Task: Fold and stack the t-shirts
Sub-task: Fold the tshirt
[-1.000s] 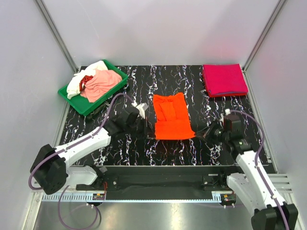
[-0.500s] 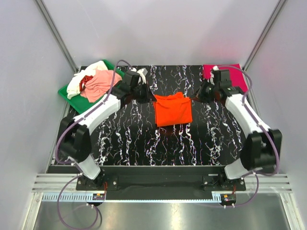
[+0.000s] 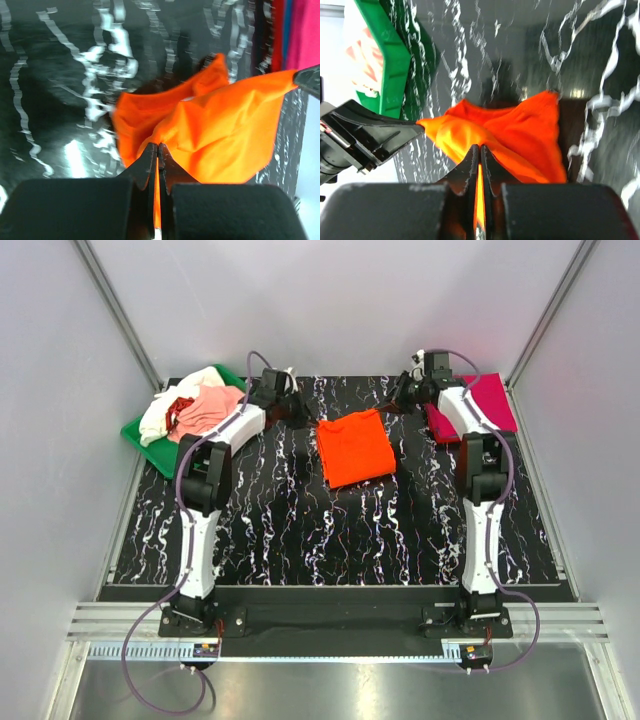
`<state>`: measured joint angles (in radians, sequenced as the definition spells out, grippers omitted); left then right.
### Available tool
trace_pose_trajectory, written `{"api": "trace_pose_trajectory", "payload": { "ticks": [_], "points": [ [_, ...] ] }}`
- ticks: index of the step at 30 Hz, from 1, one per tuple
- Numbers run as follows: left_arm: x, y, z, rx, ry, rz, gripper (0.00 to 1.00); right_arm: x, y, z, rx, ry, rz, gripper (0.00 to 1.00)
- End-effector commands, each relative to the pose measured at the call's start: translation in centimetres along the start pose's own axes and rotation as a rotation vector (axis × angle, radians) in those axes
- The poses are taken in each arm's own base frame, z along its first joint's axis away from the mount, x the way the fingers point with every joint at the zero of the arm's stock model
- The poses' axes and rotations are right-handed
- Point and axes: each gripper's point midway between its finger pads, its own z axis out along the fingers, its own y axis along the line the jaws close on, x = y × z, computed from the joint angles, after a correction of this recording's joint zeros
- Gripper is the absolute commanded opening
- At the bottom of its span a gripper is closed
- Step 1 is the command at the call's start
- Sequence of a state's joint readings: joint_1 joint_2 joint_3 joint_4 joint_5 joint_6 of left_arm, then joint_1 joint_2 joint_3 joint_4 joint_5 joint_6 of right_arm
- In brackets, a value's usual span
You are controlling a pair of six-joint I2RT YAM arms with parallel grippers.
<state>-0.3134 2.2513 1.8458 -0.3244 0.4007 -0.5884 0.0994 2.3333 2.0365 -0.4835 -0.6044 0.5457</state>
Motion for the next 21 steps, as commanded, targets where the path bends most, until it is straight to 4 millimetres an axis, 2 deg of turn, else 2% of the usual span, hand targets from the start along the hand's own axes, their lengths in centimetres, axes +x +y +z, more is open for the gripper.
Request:
{"api": "trace_pose_trajectory", "payload": {
  "ticks": [1,2,3,4,7,9,11,12,13,15,16,17,18,19,21],
  "points": [
    [-4.3,-1.9,-0.8,0.101,-0.101,0.013,0.0,-2.4,1.7,0.4,-0.108,-0.012,-0.053,0.09],
    [-4.8,-1.4,-0.8,0.097,-0.115,0.009,0.0,-3.4,2.3,0.3,-0.127,-0.03,-0.07,0.12],
    [-5.2,-1.3,-0.6,0.101,-0.127,0.011,0.0,-3.4,1.4,1.2,-0.125,-0.023,-0.062,0.19],
    [-5.4,-0.9,0.0,0.105,-0.125,0.008,0.0,-4.3,1.9,1.0,-0.139,-0.04,-0.075,0.25],
    [-5.9,0.6,1.3,0.11,-0.114,-0.014,0.0,-4.9,0.9,1.3,-0.135,-0.039,-0.06,0.45],
    [-5.9,1.8,1.9,0.104,-0.107,-0.044,0.0,-5.3,0.6,0.5,-0.122,-0.048,-0.063,0.51],
    [-6.1,2.3,2.0,0.103,-0.109,-0.047,0.04,-4.4,-0.2,0.2,-0.098,-0.029,-0.081,0.52],
    [-6.2,2.5,2.0,0.103,-0.109,-0.044,0.04,-4.5,0.4,-0.9,-0.094,-0.039,-0.104,0.53],
    [-6.6,2.7,1.8,0.095,-0.12,-0.045,0.04,-3.1,-0.7,-0.7,-0.075,-0.006,-0.109,0.53],
    [-7.2,3.4,1.4,0.078,-0.137,-0.044,0.04,-2.2,-0.1,-1.9,-0.085,0.008,-0.128,0.54],
    [-7.5,3.8,1.4,0.068,-0.146,-0.047,0.04,-0.4,-1.0,-1.7,-0.084,0.053,-0.118,0.54],
    [-8.0,4.2,1.2,0.064,-0.156,-0.05,0.04,0.4,-1.1,-1.9,-0.089,0.069,-0.122,0.54],
    [-8.4,4.1,1.2,0.069,-0.163,-0.045,0.06,0.9,-0.4,-2.6,-0.103,0.074,-0.142,0.54],
    [-8.5,4.2,1.3,0.074,-0.164,-0.042,0.1,2.2,-1.3,-2.5,-0.098,0.1,-0.146,0.54],
    [-8.8,4.1,1.4,0.084,-0.165,-0.029,0.16,3.1,-0.9,-3.0,-0.107,0.111,-0.172,0.55]
  ]
}}
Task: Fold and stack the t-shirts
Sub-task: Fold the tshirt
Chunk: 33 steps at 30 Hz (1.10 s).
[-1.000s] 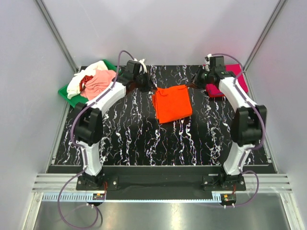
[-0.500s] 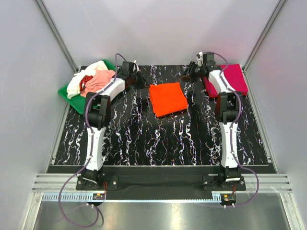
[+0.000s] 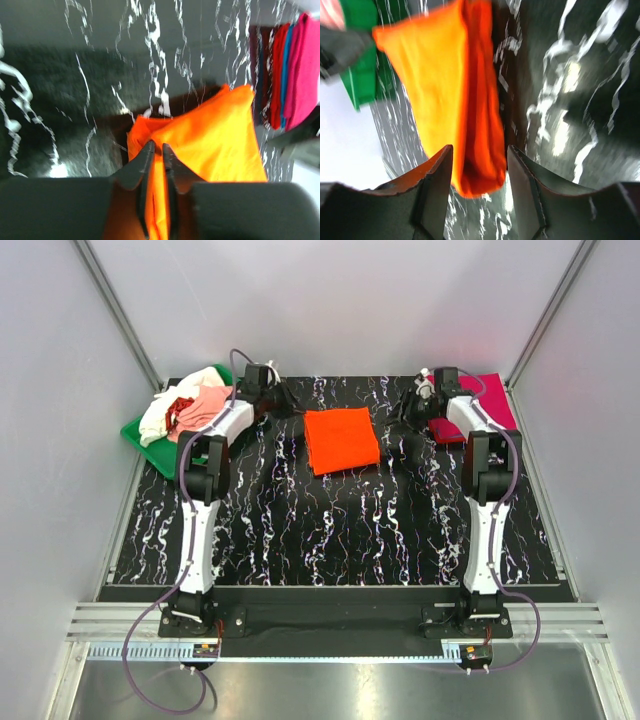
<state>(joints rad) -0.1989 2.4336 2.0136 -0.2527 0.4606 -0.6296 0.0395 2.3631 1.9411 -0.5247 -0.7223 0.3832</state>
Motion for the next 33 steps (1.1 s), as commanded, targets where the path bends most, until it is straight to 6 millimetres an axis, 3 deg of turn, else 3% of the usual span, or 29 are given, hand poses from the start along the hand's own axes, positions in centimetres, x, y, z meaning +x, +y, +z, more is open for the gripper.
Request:
{"api": "trace_pose_trajectory", "payload": {
  "ticks": [1,7,12,15,19,23,28,30,33],
  "points": [
    [-3.5,-2.0,-0.7,0.07,-0.077,0.054,0.2,1.2,4.0,-2.5,-0.09,0.004,-0.159,0.55],
    [-5.4,-3.5,-3.9,0.017,-0.158,0.127,0.23,3.1,4.4,-2.7,-0.133,0.046,-0.21,0.57],
    [-4.6,-7.1,-5.4,0.026,-0.173,0.224,0.25,4.9,4.7,-1.9,-0.148,0.08,-0.261,0.59],
    [-2.2,-10.0,-4.5,0.096,-0.123,0.259,0.26,5.6,4.7,-1.5,-0.163,0.097,-0.303,0.61],
    [0.1,-11.2,-2.3,0.129,-0.082,0.311,0.27,5.5,4.2,-1.2,-0.147,0.092,-0.325,0.63],
    [1.3,-9.4,1.8,0.14,-0.035,0.308,0.27,5.9,3.3,-0.2,-0.152,0.115,-0.303,0.6],
    [0.9,-5.7,4.0,0.055,-0.045,0.279,0.27,7.0,1.0,1.3,-0.122,0.155,-0.231,0.53],
    [0.6,-4.7,4.5,0.033,-0.061,0.281,0.28,7.5,0.3,1.7,-0.108,0.166,-0.208,0.45],
    [0.2,-3.1,5.0,0.007,-0.071,0.268,0.29,8.2,-0.4,2.2,-0.103,0.183,-0.177,0.24]
  ]
}}
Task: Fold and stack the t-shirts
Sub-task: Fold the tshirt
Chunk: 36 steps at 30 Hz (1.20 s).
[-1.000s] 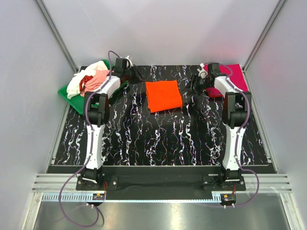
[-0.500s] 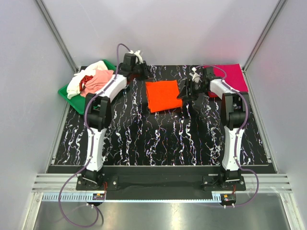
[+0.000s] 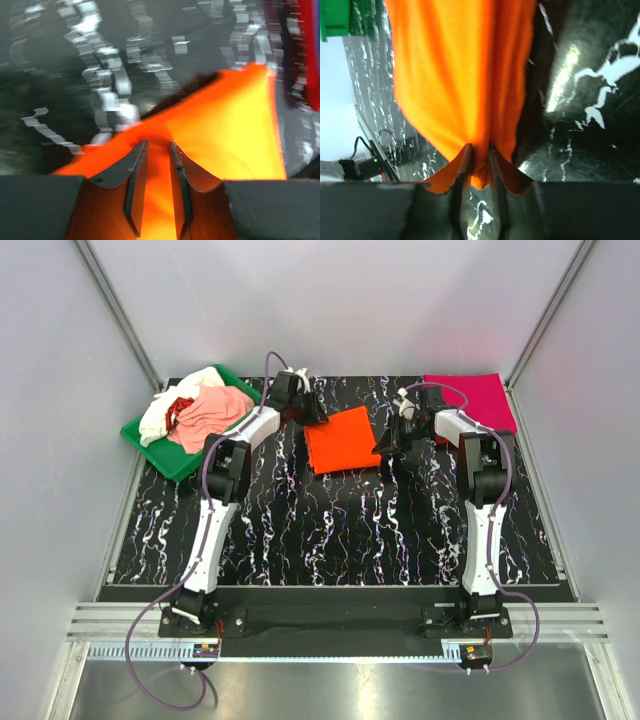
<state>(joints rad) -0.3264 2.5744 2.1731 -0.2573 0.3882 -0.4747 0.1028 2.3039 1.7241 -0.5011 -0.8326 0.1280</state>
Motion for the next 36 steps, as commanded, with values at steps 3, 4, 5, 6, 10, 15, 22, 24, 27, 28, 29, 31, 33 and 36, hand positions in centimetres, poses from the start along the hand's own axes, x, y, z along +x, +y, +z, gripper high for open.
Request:
{"api": "trace_pose_trajectory", "payload": {
  "ticks": [3,4,5,6,10,15,22,24,27,28,29,31,33,36],
  "points": [
    [-4.0,1.4,-0.6,0.001,-0.102,-0.004,0.29,0.7,-1.2,1.0,0.013,0.006,0.036,0.11],
    [-4.4,1.7,-0.8,0.001,-0.114,-0.01,0.29,0.7,-1.5,1.1,0.018,0.005,0.041,0.08],
    [-4.5,1.8,-0.8,0.003,-0.116,-0.011,0.29,0.7,-1.5,1.2,0.018,0.007,0.046,0.05],
    [-4.6,1.8,-0.8,0.007,-0.12,-0.008,0.3,0.5,-1.5,1.3,0.016,0.001,0.057,0.01],
    [-5.2,0.6,-1.4,0.06,-0.119,0.01,0.31,0.7,-1.2,1.6,0.002,-0.001,0.088,0.01],
    [-6.3,-3.7,-5.4,0.155,-0.115,0.038,0.33,2.2,-0.3,1.3,0.026,0.007,0.131,0.04],
    [-2.5,-6.2,-12.3,0.046,-0.079,0.043,0.38,3.8,0.1,0.7,0.051,0.005,0.177,0.06],
    [0.0,-6.8,-13.6,0.053,-0.037,0.038,0.4,4.4,0.2,0.7,0.043,0.003,0.201,0.06],
    [4.4,-6.8,-14.1,0.031,0.041,0.038,0.41,5.4,0.4,0.4,0.044,-0.004,0.216,0.05],
    [6.5,-6.1,-14.2,0.015,0.079,0.031,0.42,5.4,0.8,0.0,0.043,-0.013,0.214,0.05],
    [7.5,-5.9,-14.2,0.015,0.097,0.033,0.43,6.0,0.7,0.1,0.046,-0.012,0.234,0.04],
    [10.0,-5.4,-13.6,0.008,0.152,0.042,0.44,6.3,1.2,-0.3,0.031,-0.024,0.242,0.04],
    [11.2,-5.2,-13.1,0.001,0.179,0.049,0.45,7.3,1.1,-0.2,0.024,-0.027,0.265,0.04],
    [12.6,-4.3,-12.6,-0.018,0.209,0.045,0.45,8.0,1.4,-0.8,0.032,-0.042,0.265,0.03]
  ]
}}
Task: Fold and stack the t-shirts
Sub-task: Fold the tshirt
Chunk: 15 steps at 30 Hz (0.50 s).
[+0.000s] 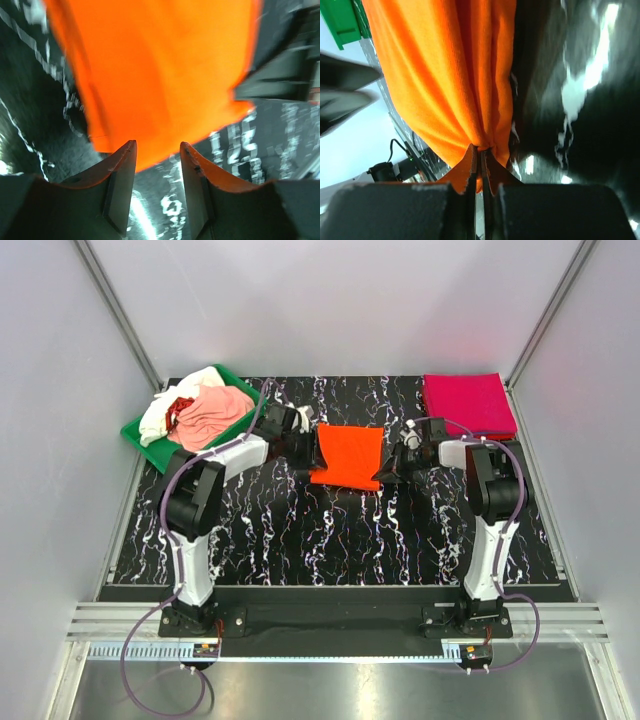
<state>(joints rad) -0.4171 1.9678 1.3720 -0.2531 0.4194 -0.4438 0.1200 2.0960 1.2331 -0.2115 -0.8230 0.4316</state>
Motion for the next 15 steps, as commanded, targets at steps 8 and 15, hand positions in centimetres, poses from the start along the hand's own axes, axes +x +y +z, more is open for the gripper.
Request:
{"api": "trace_pose_trajectory", "payload": {
  "ticks": [8,15],
  "points": [
    [1.7,2.5,1.1,-0.073,0.017,0.047,0.47,1.1,0.1,-0.7,0.021,-0.083,0.009,0.03],
    [2.8,2.0,2.2,-0.029,0.054,0.048,0.28,1.3,-1.0,-0.2,0.033,-0.118,0.025,0.0]
  ]
}}
